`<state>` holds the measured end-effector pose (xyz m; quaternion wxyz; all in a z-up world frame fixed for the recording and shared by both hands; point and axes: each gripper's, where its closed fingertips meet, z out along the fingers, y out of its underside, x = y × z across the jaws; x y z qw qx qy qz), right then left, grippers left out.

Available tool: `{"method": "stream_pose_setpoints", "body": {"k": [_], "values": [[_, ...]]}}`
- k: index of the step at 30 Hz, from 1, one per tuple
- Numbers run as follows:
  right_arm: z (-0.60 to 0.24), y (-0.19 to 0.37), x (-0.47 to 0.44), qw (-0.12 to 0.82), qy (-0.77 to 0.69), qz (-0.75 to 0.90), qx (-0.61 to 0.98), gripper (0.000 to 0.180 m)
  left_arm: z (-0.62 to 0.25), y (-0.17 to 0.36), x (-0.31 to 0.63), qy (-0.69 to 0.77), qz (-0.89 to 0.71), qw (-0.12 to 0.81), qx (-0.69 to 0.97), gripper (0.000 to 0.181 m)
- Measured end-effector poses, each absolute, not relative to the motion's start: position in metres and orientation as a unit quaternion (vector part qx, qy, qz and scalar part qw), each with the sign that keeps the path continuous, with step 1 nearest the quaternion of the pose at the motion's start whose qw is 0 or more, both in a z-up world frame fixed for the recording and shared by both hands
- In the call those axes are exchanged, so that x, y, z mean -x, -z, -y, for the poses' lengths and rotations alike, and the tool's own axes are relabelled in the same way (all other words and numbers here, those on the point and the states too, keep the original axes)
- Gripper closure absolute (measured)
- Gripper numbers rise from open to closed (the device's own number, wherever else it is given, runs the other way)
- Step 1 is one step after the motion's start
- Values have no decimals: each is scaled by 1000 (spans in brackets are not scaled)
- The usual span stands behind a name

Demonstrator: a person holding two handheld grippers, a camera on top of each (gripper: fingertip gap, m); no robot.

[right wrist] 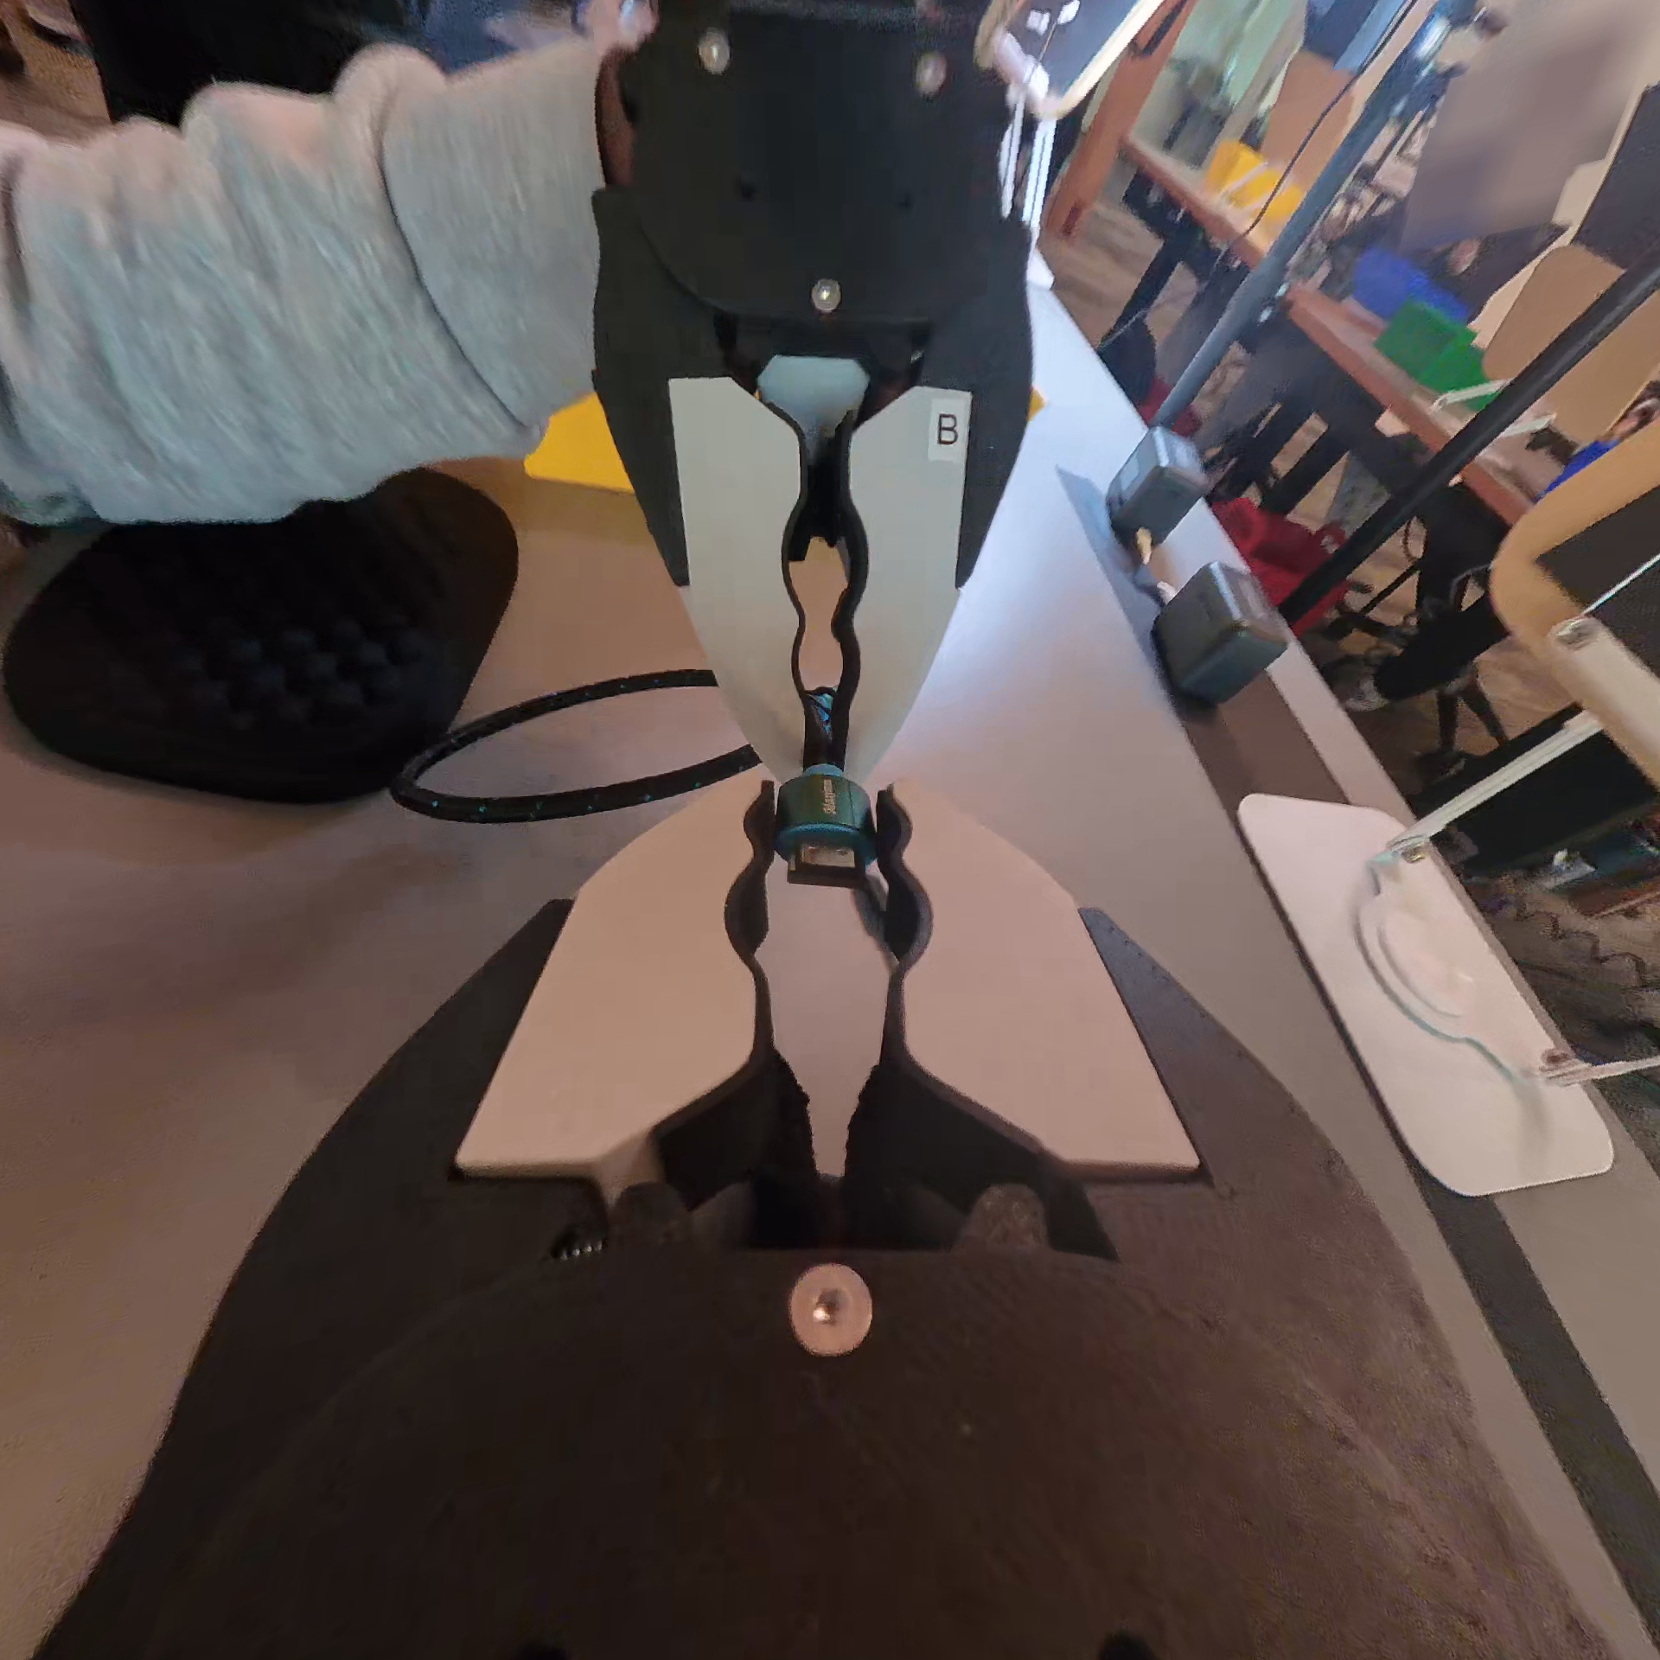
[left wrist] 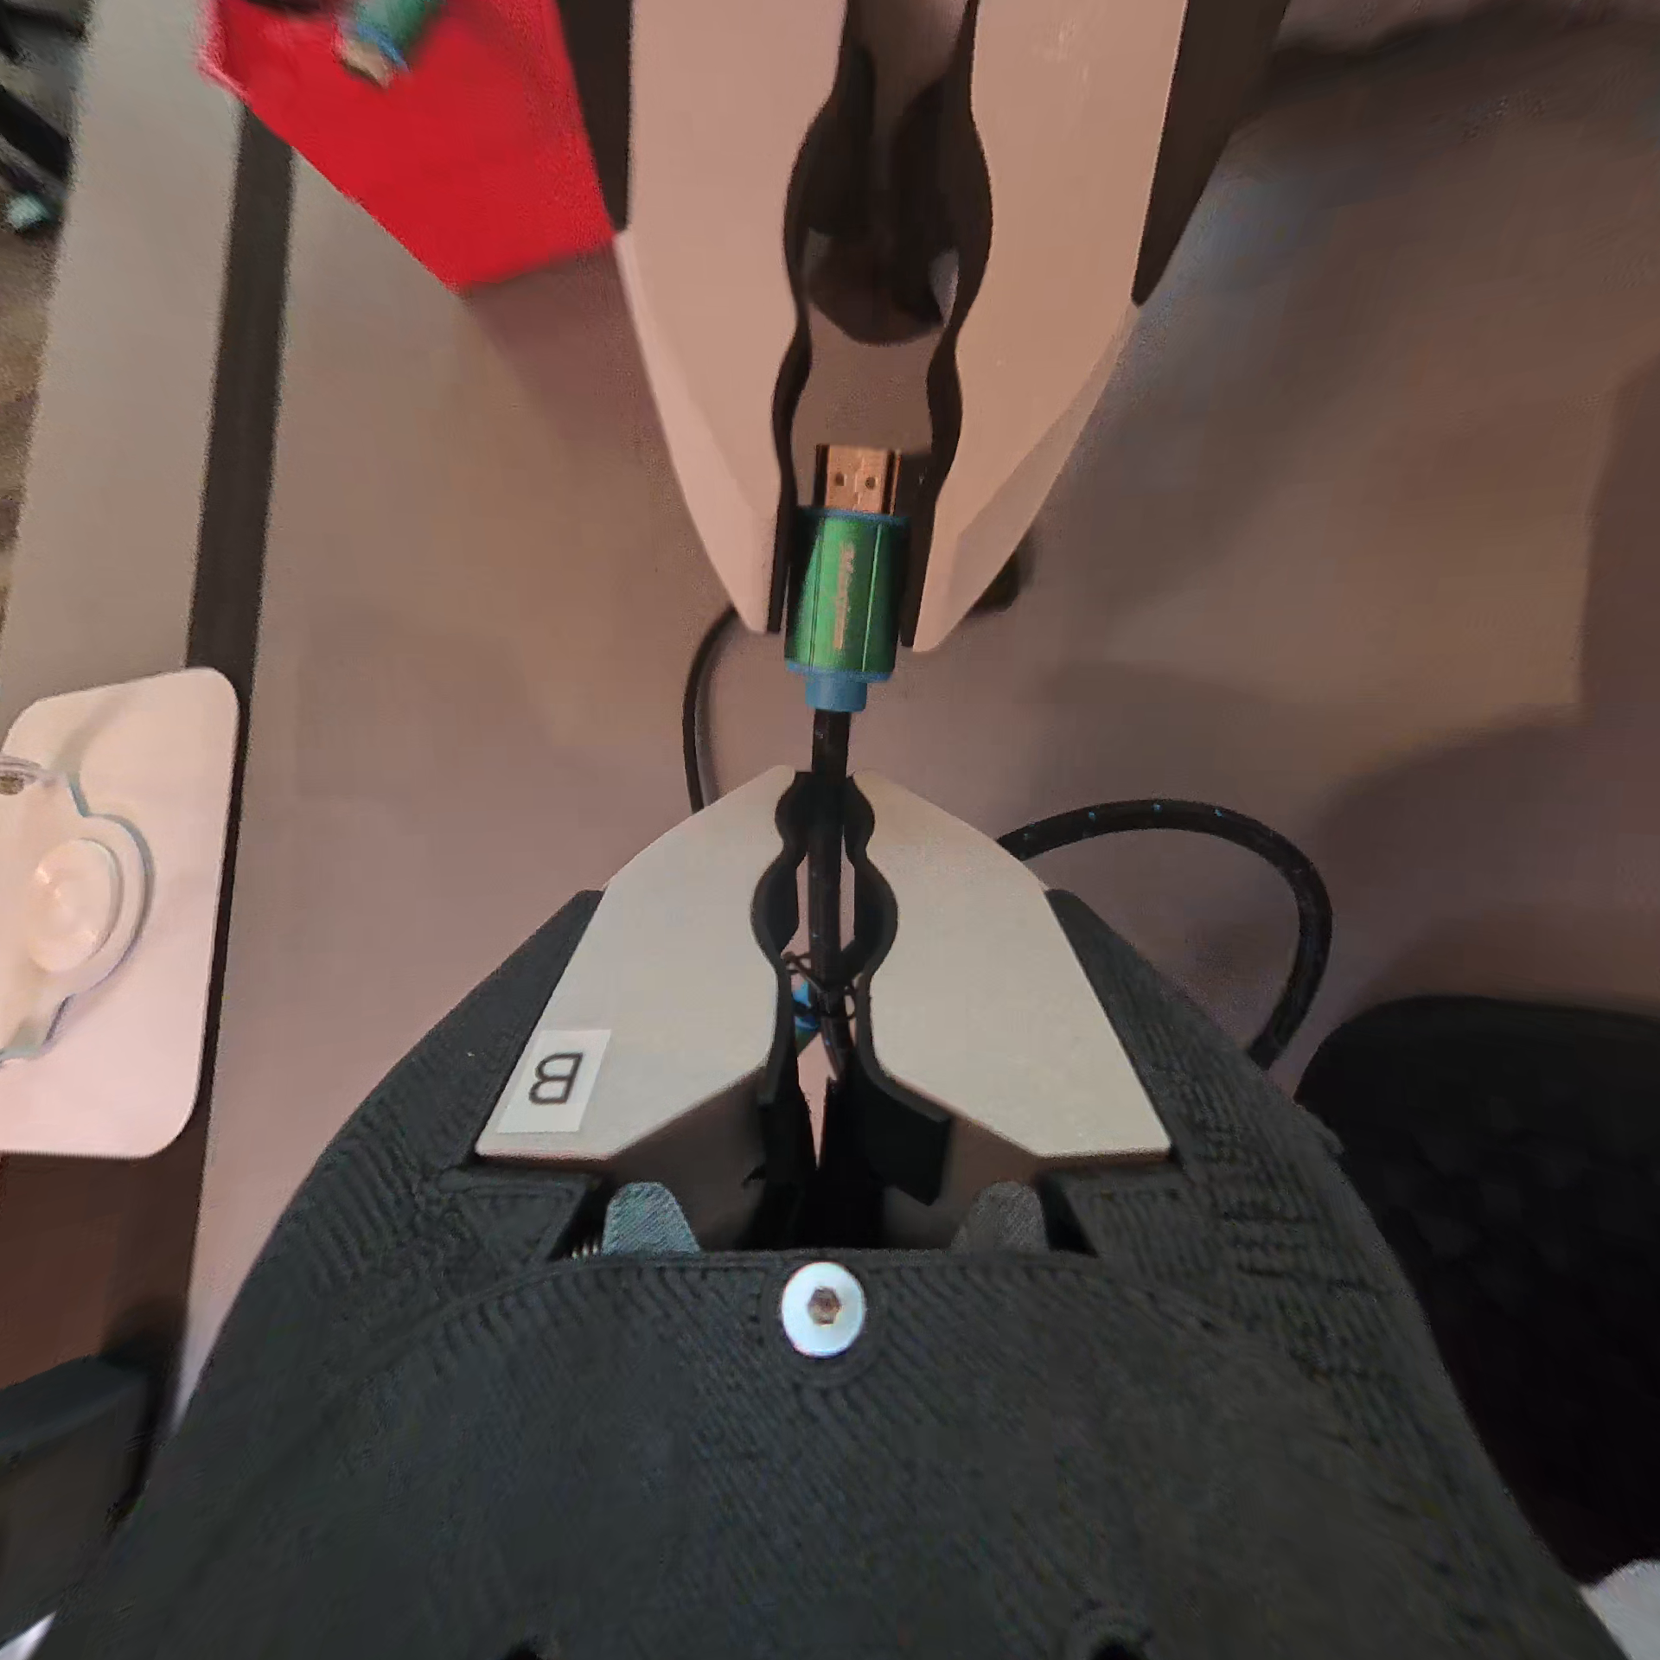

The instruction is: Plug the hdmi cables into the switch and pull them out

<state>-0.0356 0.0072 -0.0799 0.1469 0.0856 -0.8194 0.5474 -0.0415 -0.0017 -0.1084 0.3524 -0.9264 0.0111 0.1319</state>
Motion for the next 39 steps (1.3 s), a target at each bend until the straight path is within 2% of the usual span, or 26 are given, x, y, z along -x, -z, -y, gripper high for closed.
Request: {"method": "stream_pose_setpoints", "body": {"k": [1, 7, 8, 10, 11, 12, 13, 15, 17, 18, 19, 22, 25, 26, 27, 28, 29, 34, 39], "values": [[-11, 73, 36, 150, -557, 812, -85, 158, 1, 100, 42, -129, -3, 378, 917, 174], [-44, 31, 47, 207, -600, 770, -71, 158, 46, 95, 67, -168, 66, 368, 912, 175], [-53, 21, 50, 217, -613, 757, -63, 158, 69, 102, 81, -197, 100, 331, 917, 176], [-82, -15, 52, 229, -676, 699, -43, 158, 160, 137, 110, -277, 170, 112, 939, 178], [-95, -30, 50, 227, -701, 675, -41, 158, 162, 151, 105, -239, 172, 140, 945, 179], [-103, -37, 47, 227, -706, 669, -44, 159, 137, 146, 99, -204, 161, 245, 934, 180], [-105, -35, 47, 234, -693, 680, -48, 159, 110, 125, 97, -195, 144, 345, 907, 180], [-98, -26, 44, 237, -671, 700, -59, 158, 72, 63, 98, -250, 106, 480, 834, 178], [-89, -19, 41, 218, -667, 710, -66, 159, 44, 7, 93, -302, 87, 596, 739, 166], [-86, -17, 40, 212, -663, 715, -67, 159, 29, -8, 81, -294, 63, 642, 705, 153], [-84, -16, 39, 207, -659, 720, -70, 159, 14, -14, 69, -277, 37, 675, 683, 141], [-75, -19, 30, 192, -660, 721, -85, 159, -32, -1, 46, -191, 24, 730, 656, 124], [-60, -23, 15, 170, -673, 712, -105, 159, -76, 27, 33, -144, 16, 744, 652, 123], [-55, -23, 10, 158, -678, 709, -113, 159, -86, 32, 29, -152, 7, 743, 652, 125], [-50, -21, 5, 149, -681, 707, -120, 158, -94, 36, 24, -161, -14, 736, 657, 137], [-48, -19, 2, 145, -679, 708, -126, 159, -97, 39, 20, -181, -36, 718, 671, 167], [-48, -16, 2, 146, -673, 713, -128, 159, -94, 41, 25, -213, -36, 691, 690, 181], [-58, 19, 14, 186, -577, 782, -142, 158, -64, 61, 40, -305, -67, 516, 798, 181], [-54, 47, 21, 201, -507, 827, -133, 149, -52, 84, 47, -323, -78, 430, 839, 181]]}}
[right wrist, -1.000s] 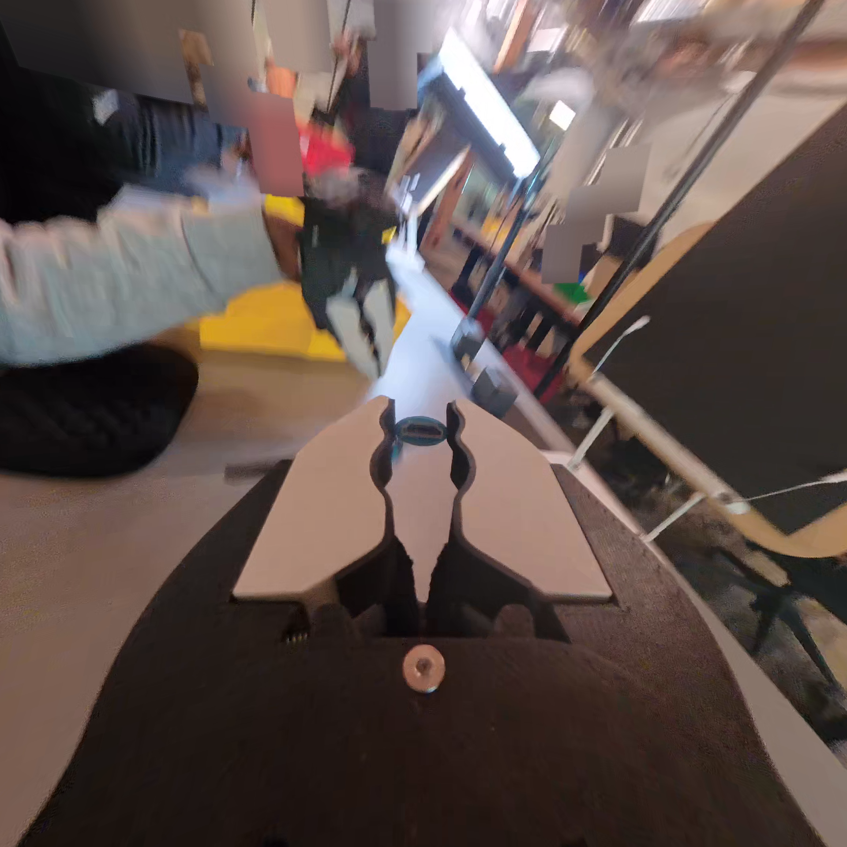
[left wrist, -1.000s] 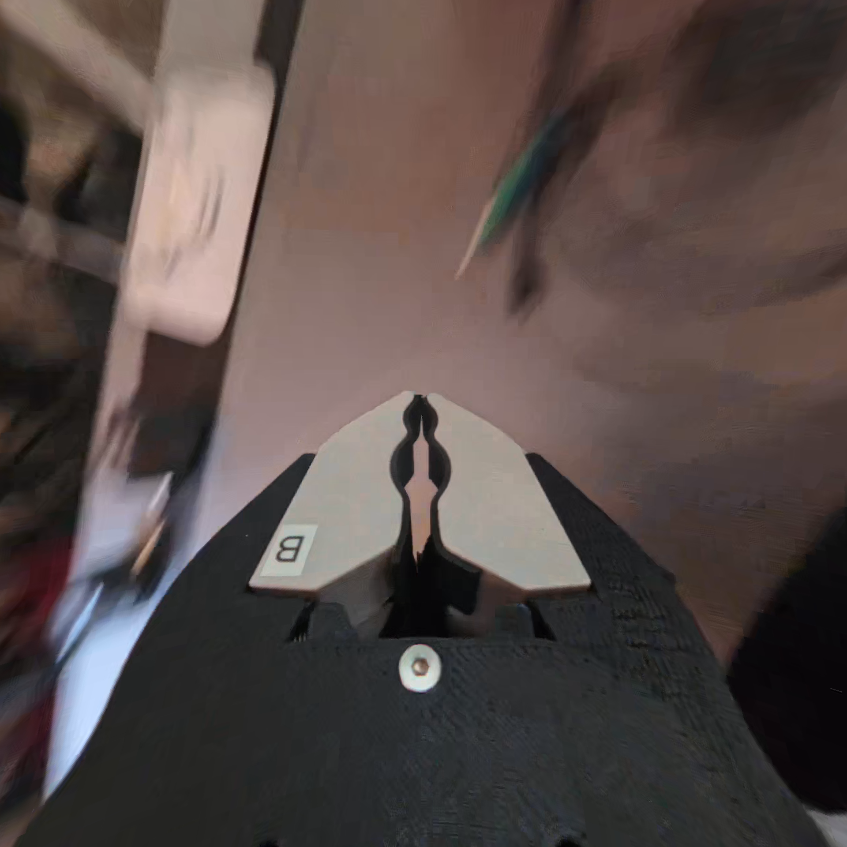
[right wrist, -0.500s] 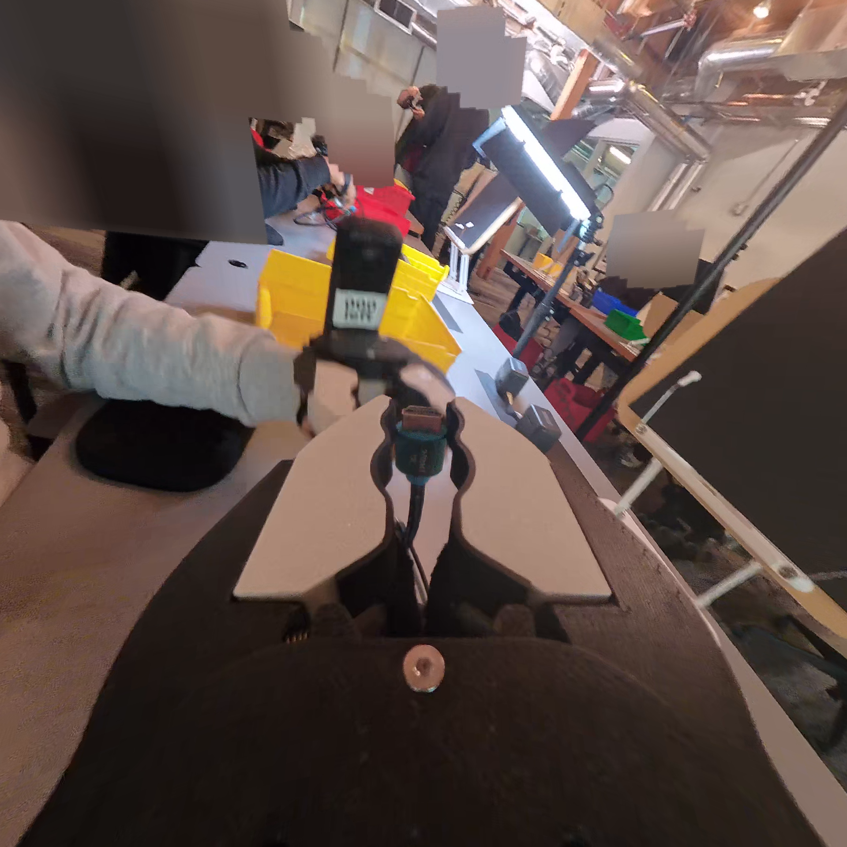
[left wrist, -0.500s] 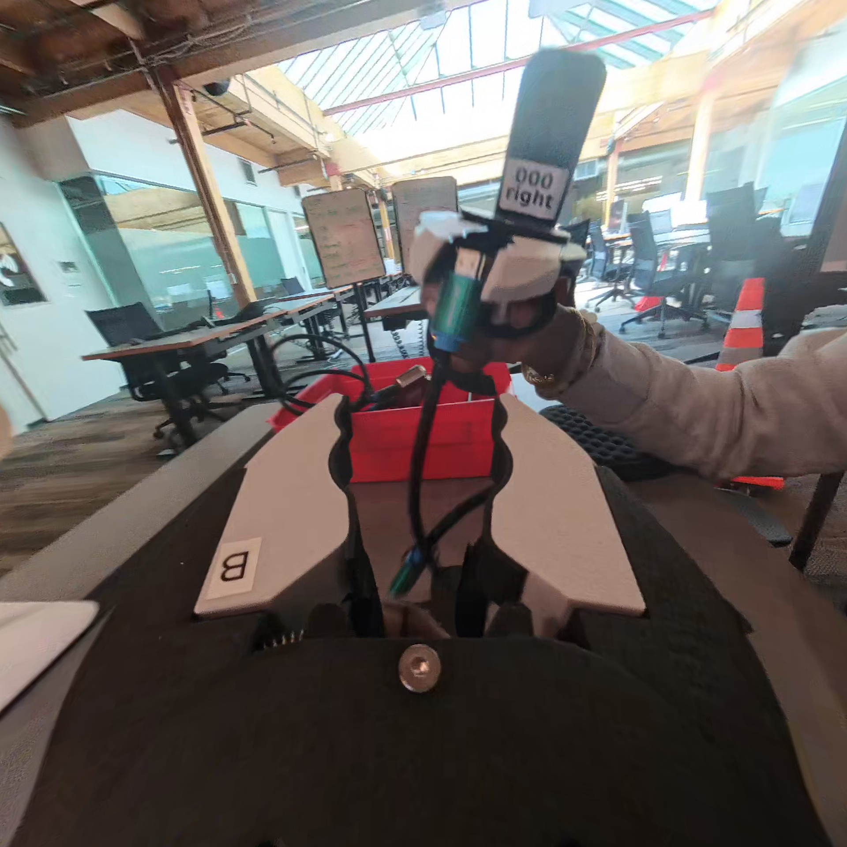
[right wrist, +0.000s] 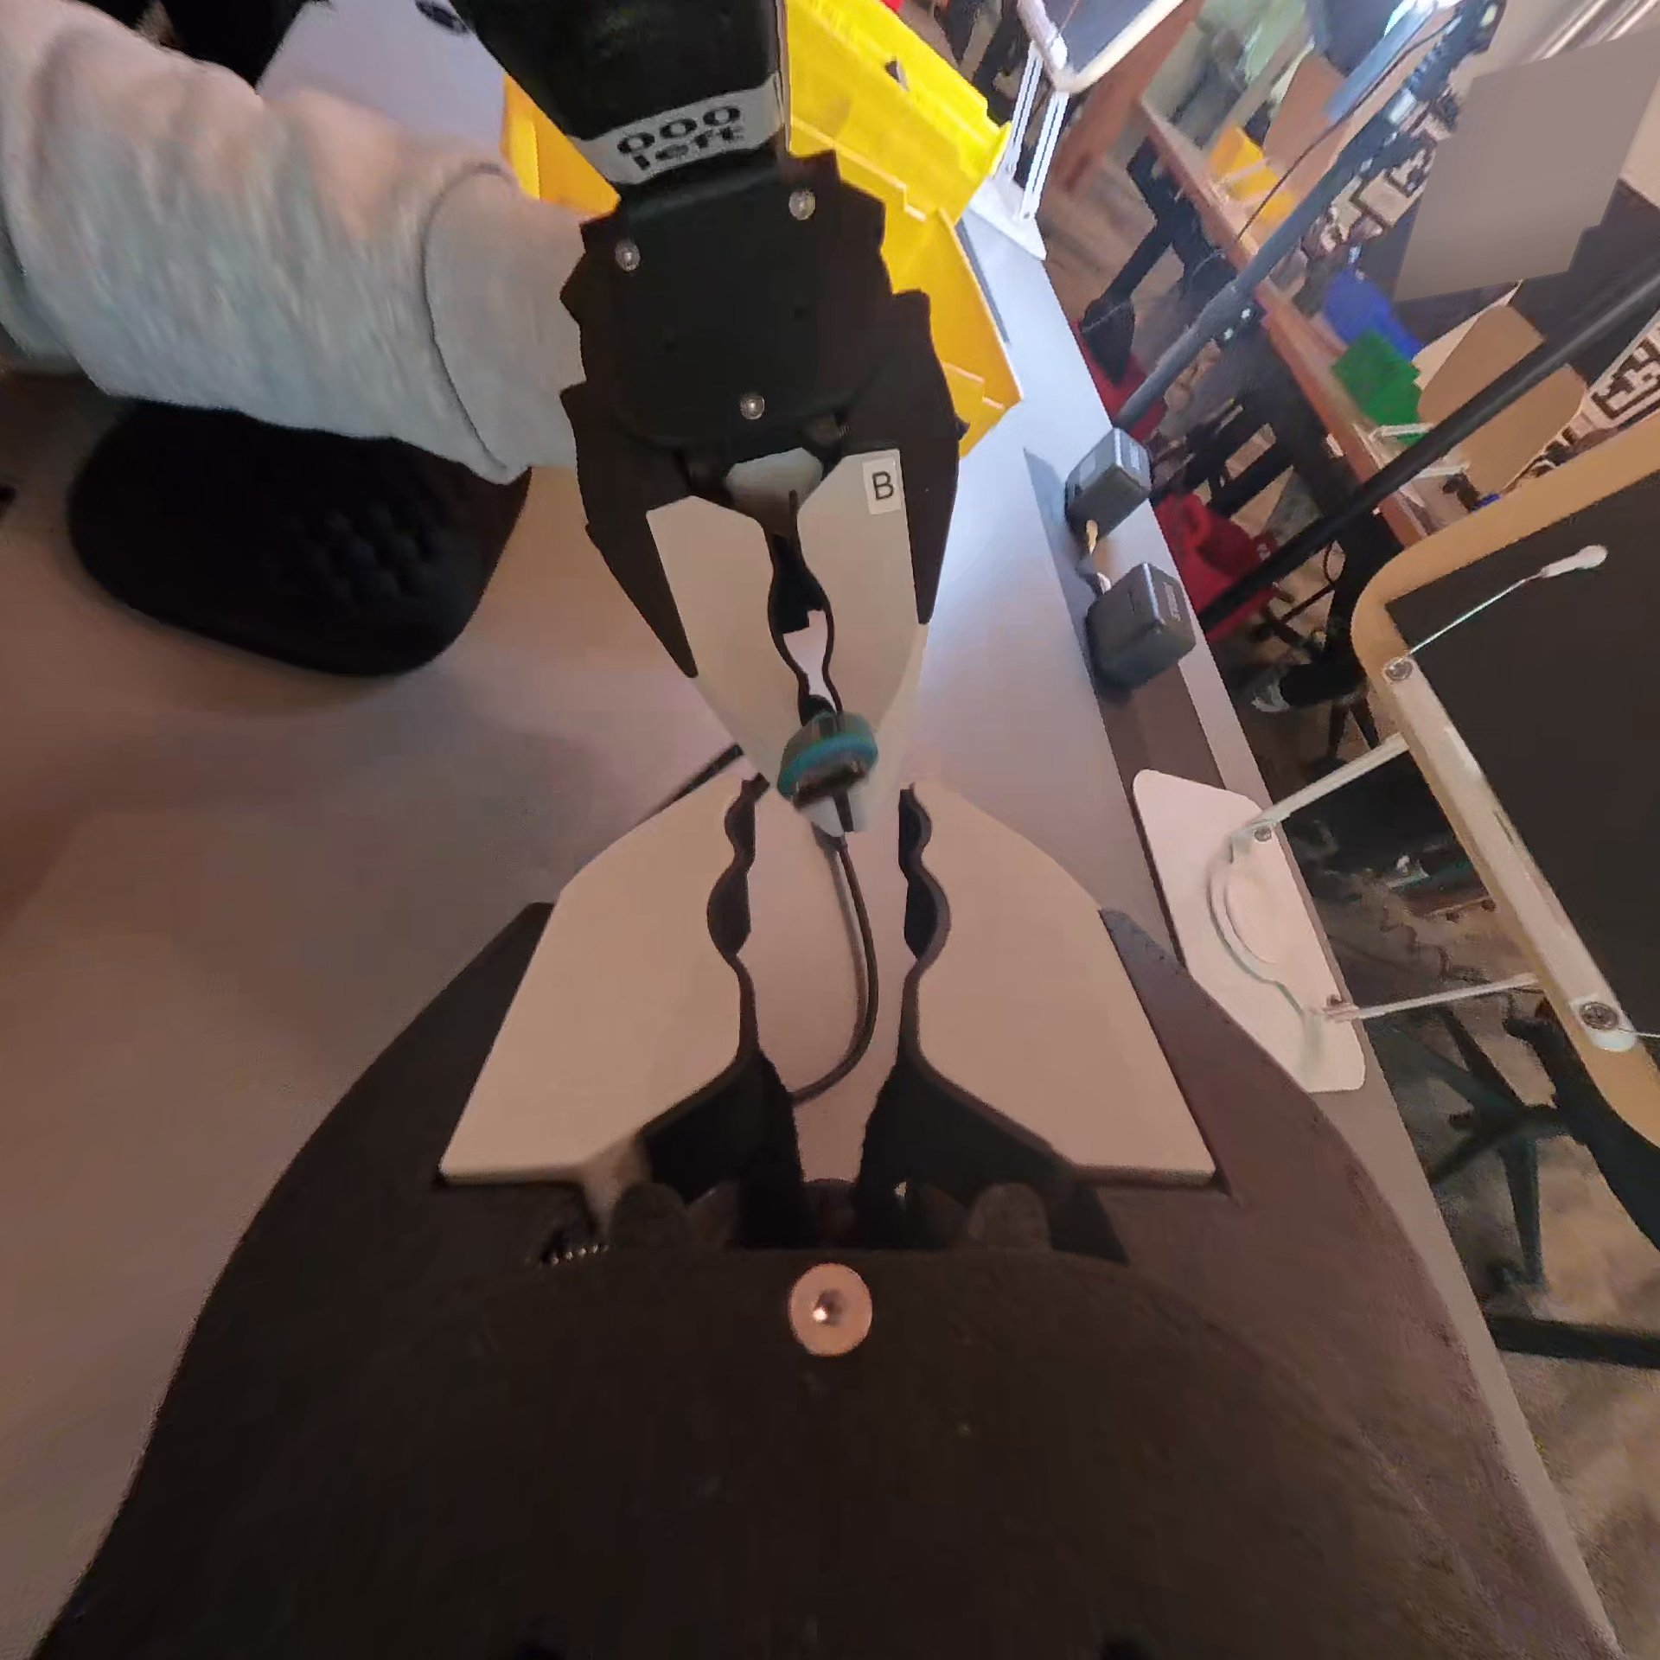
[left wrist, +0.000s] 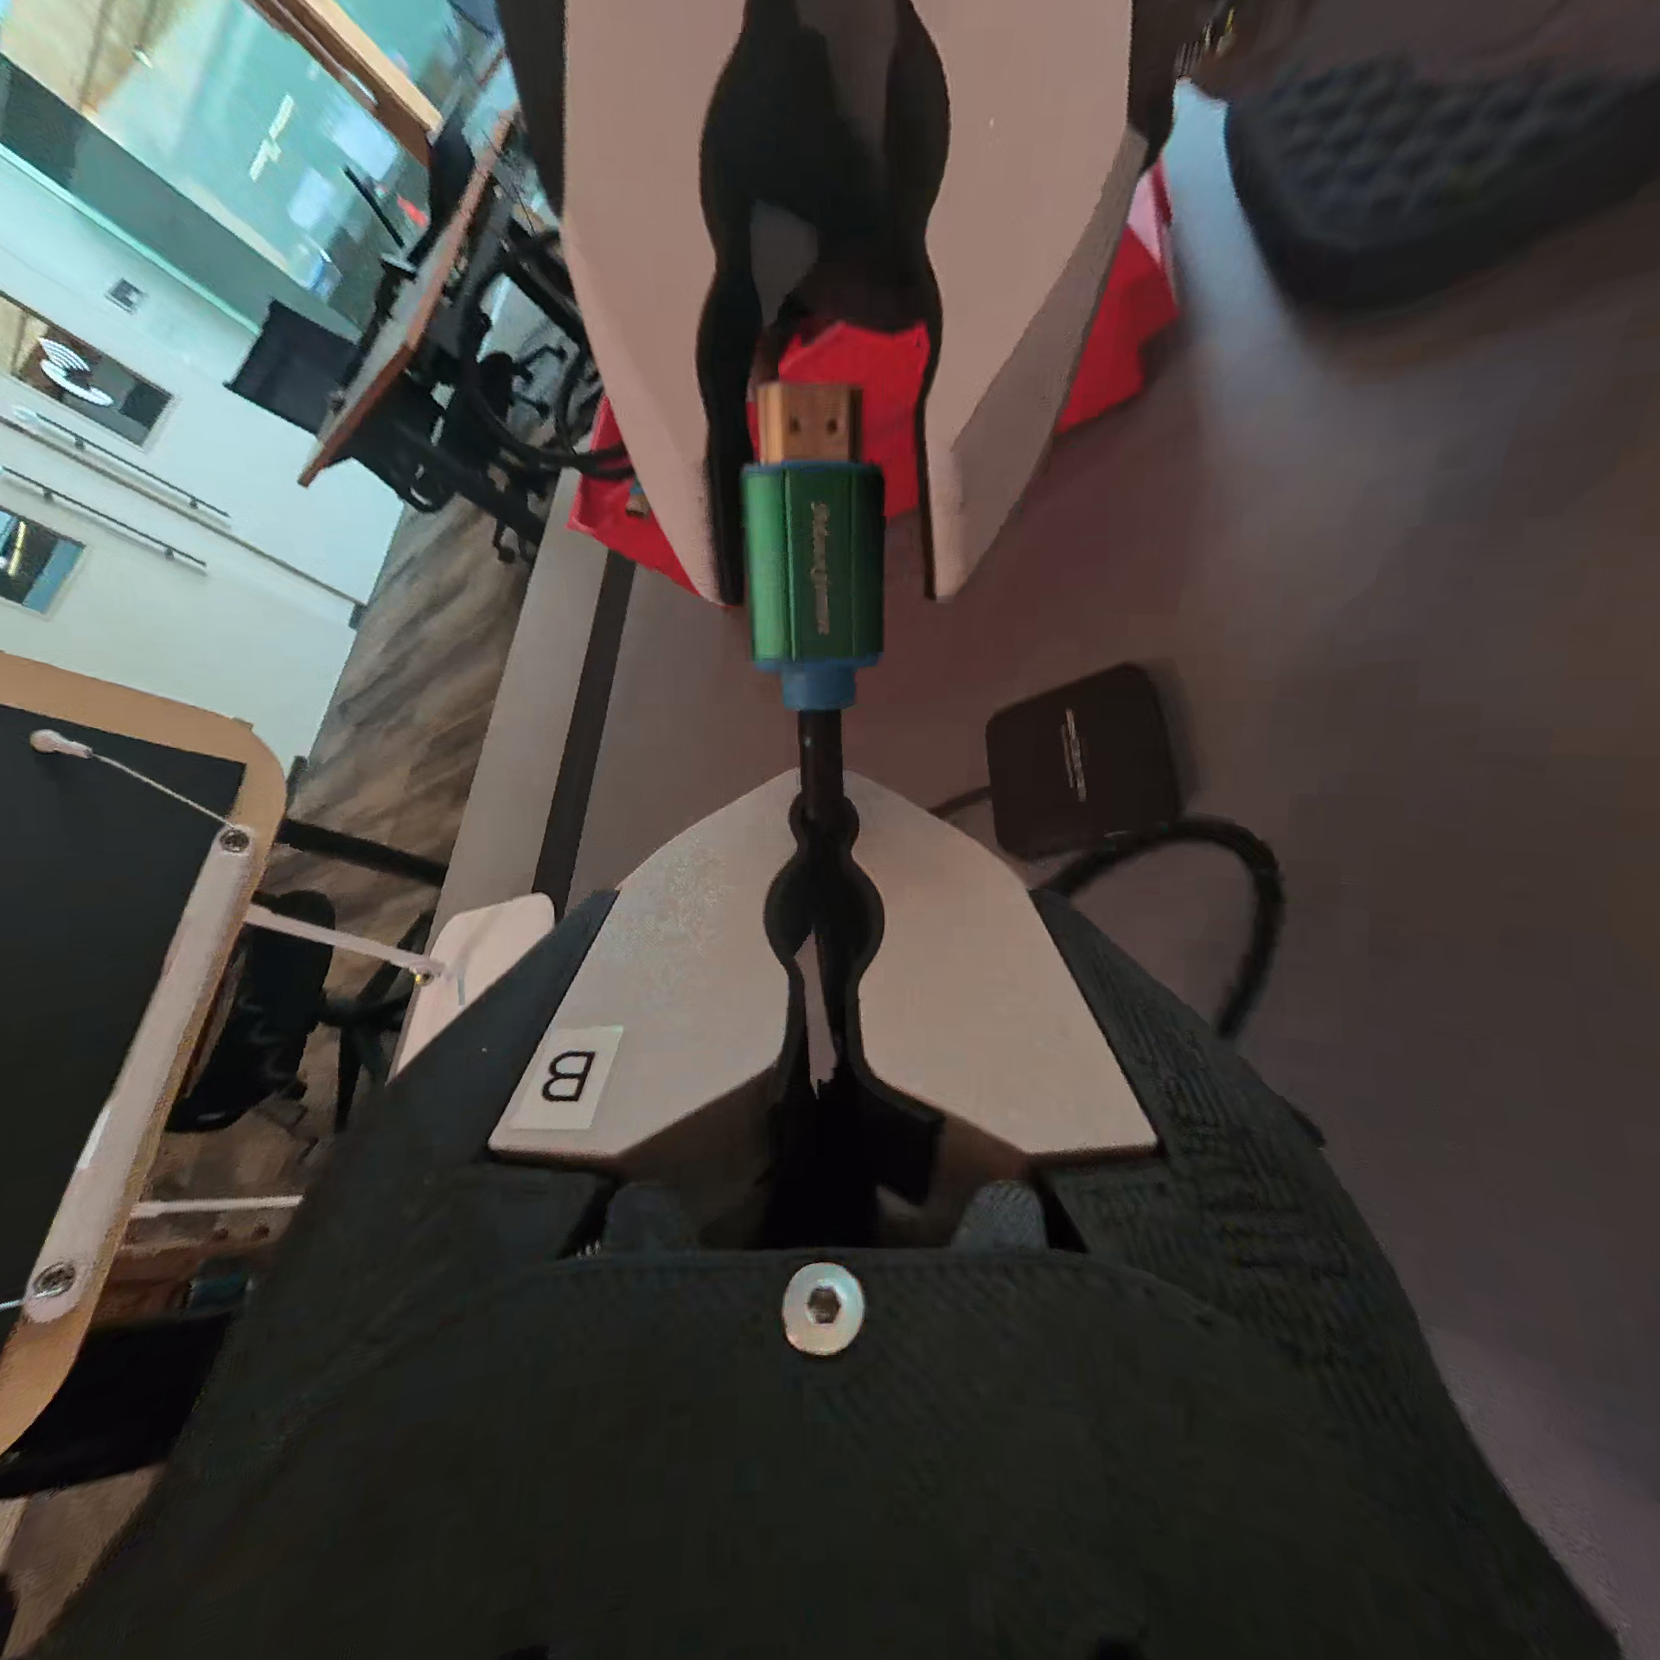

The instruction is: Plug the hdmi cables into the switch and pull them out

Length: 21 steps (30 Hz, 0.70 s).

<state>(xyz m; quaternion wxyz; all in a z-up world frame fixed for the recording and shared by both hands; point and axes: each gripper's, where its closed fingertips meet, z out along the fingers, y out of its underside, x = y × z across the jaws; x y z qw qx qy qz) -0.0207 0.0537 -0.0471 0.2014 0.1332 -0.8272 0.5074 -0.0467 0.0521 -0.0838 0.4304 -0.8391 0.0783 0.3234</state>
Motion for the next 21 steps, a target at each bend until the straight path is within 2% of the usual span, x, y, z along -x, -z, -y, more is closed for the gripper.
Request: {"method": "stream_pose_setpoints", "body": {"k": [4, 8, 11, 21], "values": [[-52, 49, 20, 206, -507, 826, -136, 155, -49, 95, 50, -322, -79, 402, 854, 181], [-51, 52, 19, 254, -476, 825, -168, 138, -49, 96, 49, -315, -80, 403, 855, 181], [-45, 55, 11, 294, -450, 818, -207, 136, -52, 97, 48, -315, -83, 406, 854, 181], [-45, 64, 8, 330, -386, 824, -250, 147, -62, 101, 39, -302, -108, 405, 856, 181]]}}
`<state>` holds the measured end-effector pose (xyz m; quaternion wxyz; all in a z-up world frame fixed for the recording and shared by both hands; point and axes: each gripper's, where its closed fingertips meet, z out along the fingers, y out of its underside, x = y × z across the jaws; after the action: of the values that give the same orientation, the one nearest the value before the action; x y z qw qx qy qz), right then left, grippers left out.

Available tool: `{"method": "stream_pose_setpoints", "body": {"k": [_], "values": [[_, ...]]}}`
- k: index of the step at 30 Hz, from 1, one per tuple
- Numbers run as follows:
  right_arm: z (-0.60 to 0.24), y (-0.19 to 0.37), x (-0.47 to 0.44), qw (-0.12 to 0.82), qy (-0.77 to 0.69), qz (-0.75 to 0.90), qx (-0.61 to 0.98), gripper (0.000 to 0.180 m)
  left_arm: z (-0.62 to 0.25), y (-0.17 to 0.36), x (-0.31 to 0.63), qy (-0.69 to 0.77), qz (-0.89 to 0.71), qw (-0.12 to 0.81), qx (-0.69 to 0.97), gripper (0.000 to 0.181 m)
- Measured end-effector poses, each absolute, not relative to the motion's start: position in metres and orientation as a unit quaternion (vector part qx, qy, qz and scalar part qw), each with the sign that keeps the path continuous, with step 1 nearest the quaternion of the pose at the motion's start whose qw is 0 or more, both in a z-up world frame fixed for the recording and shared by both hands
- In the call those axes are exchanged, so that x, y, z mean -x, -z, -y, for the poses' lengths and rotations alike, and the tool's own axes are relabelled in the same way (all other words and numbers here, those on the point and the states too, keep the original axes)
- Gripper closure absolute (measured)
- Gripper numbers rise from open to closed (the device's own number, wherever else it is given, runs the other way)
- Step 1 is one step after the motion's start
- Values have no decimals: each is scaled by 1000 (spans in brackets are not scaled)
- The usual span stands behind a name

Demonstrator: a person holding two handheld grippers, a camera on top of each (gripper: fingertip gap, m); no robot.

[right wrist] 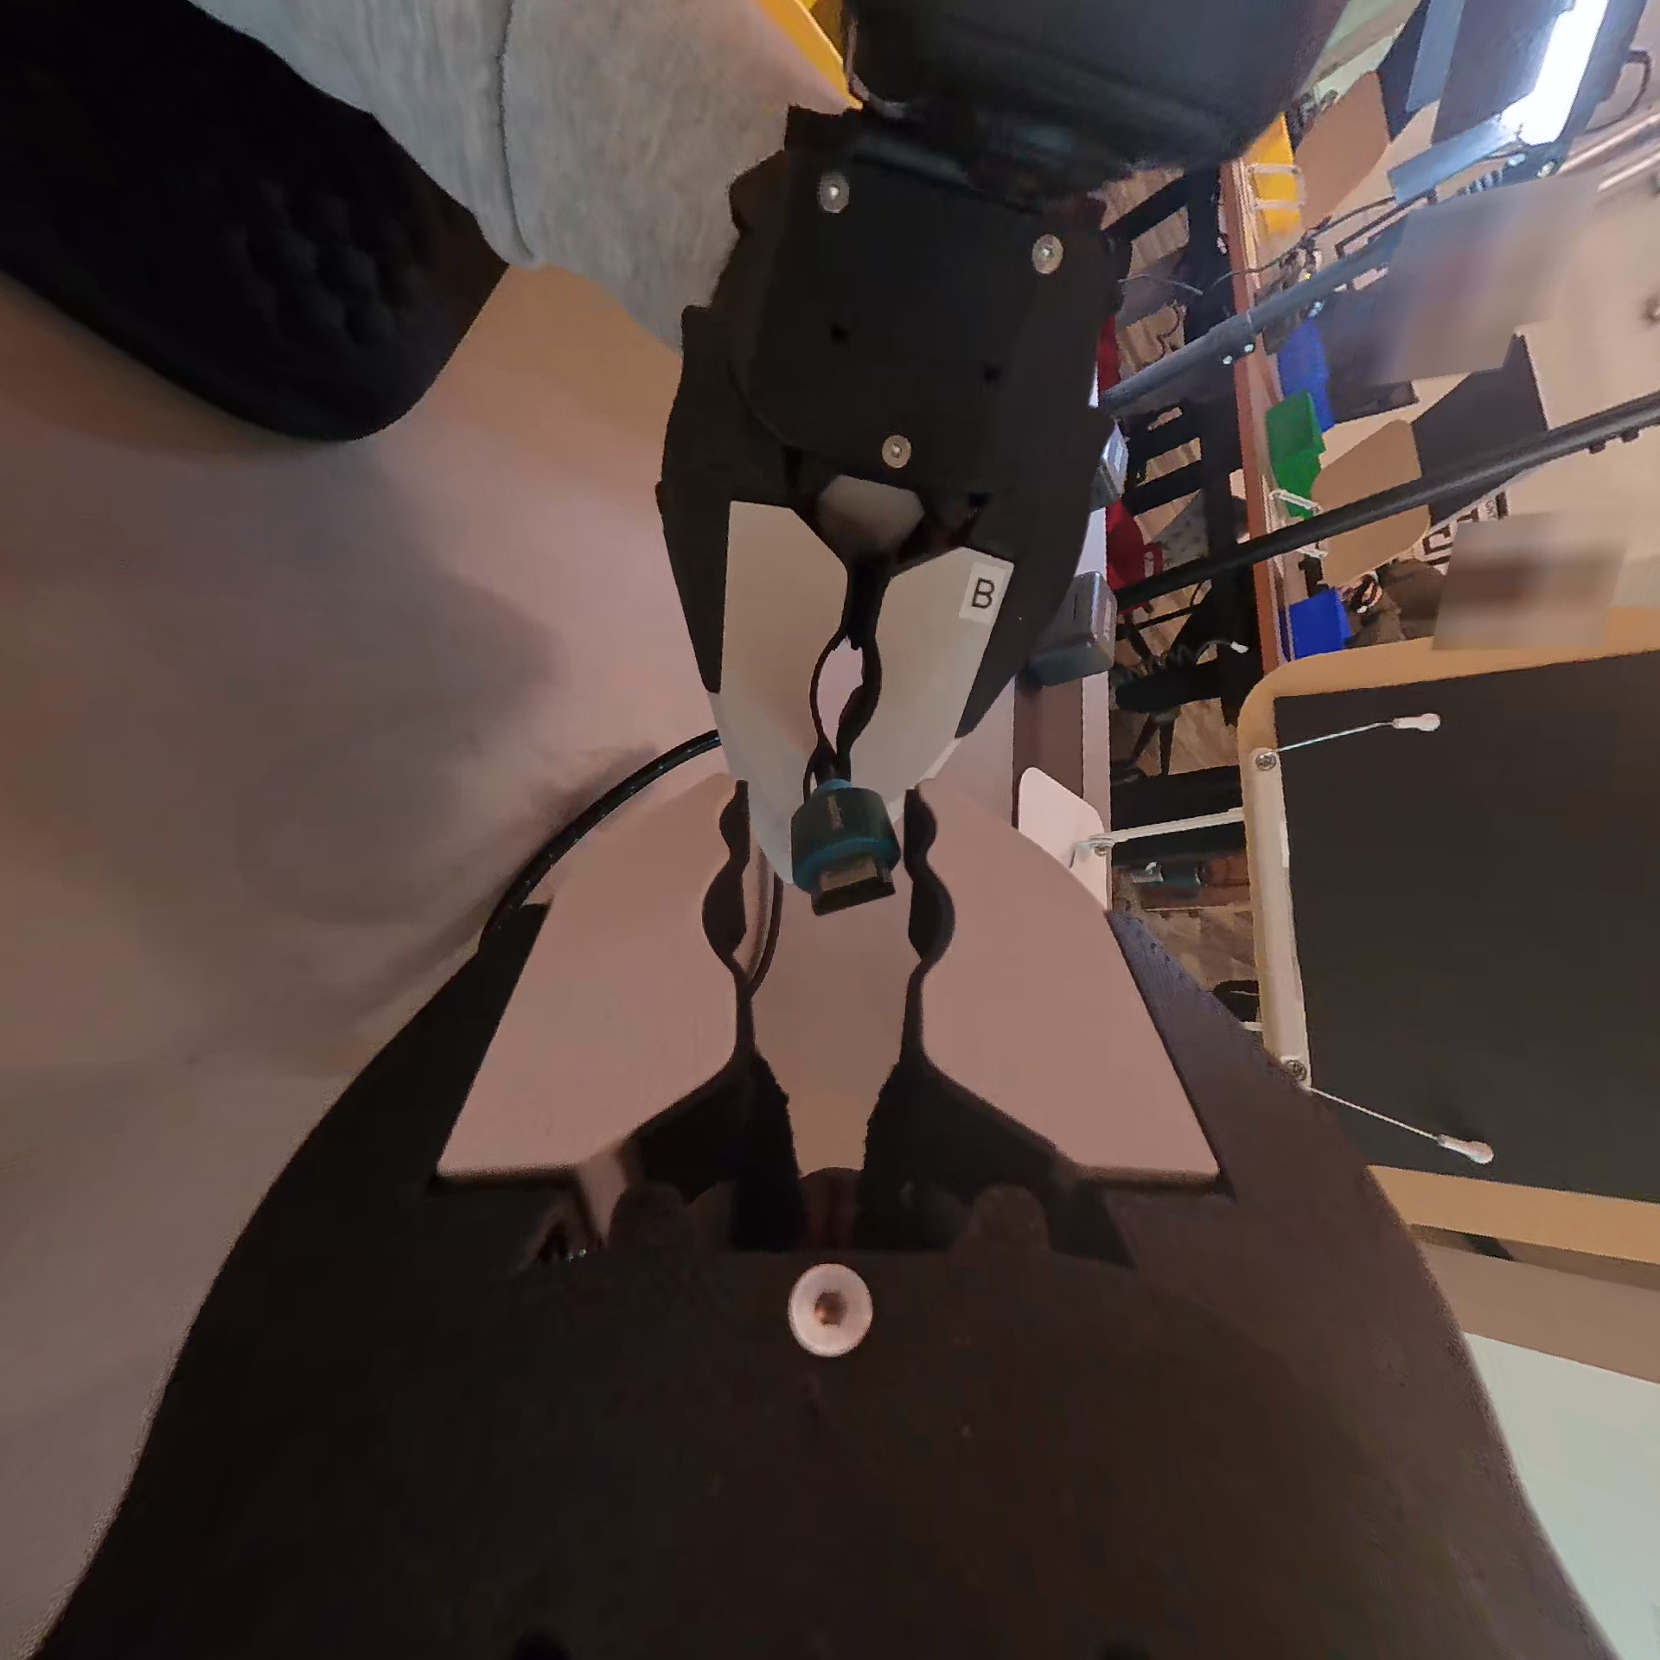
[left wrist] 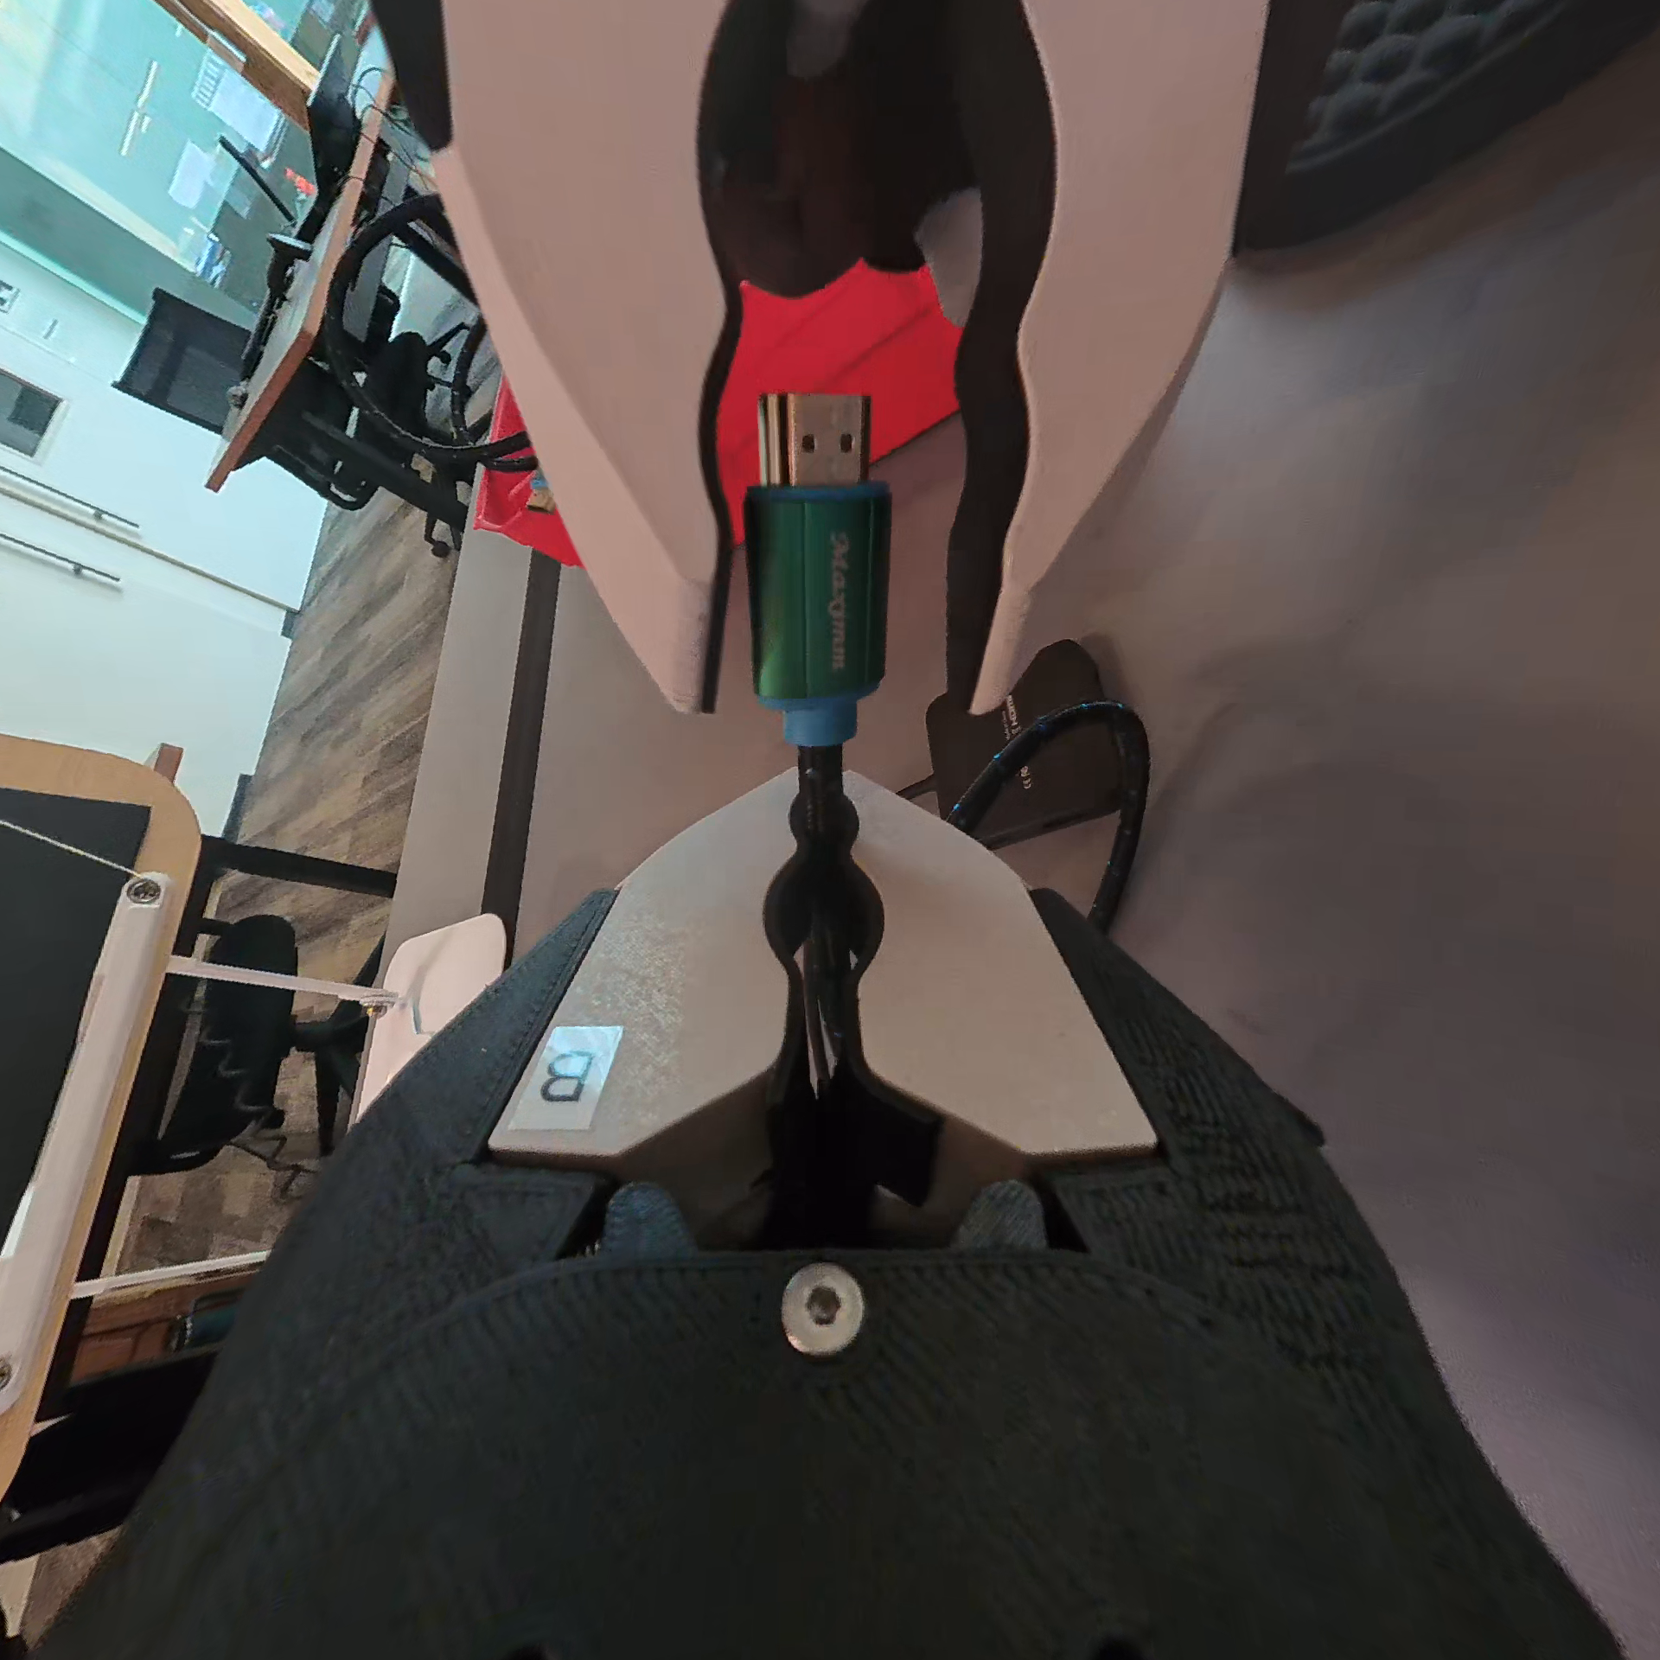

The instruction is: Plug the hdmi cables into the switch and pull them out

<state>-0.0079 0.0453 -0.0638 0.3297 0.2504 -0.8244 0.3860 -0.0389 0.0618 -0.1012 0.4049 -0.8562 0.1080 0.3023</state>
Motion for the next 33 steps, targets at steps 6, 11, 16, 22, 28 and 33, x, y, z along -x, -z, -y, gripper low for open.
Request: {"method": "stream_pose_setpoints", "body": {"k": [6, 11, 16, 22, 28, 33], "values": [[-51, 68, 11, 352, -347, 828, -264, 158, -63, 105, 35, -291, -117, 400, 861, 181], [-51, 72, 11, 370, -322, 823, -287, 158, -64, 106, 33, -288, -123, 398, 862, 181], [-51, 66, 10, 383, -323, 814, -293, 158, -65, 99, 34, -298, -122, 418, 850, 181], [-56, 30, -2, 406, -400, 770, -289, 159, -37, 22, 13, -255, -127, 656, 699, 133], [-68, -30, -42, 343, -571, 689, -286, 159, 52, -45, 60, -320, 48, 820, 473, 132], [-76, -79, -73, 141, -788, 551, -236, 159, 0, 2, 67, -368, -1, 740, 563, 123]]}}
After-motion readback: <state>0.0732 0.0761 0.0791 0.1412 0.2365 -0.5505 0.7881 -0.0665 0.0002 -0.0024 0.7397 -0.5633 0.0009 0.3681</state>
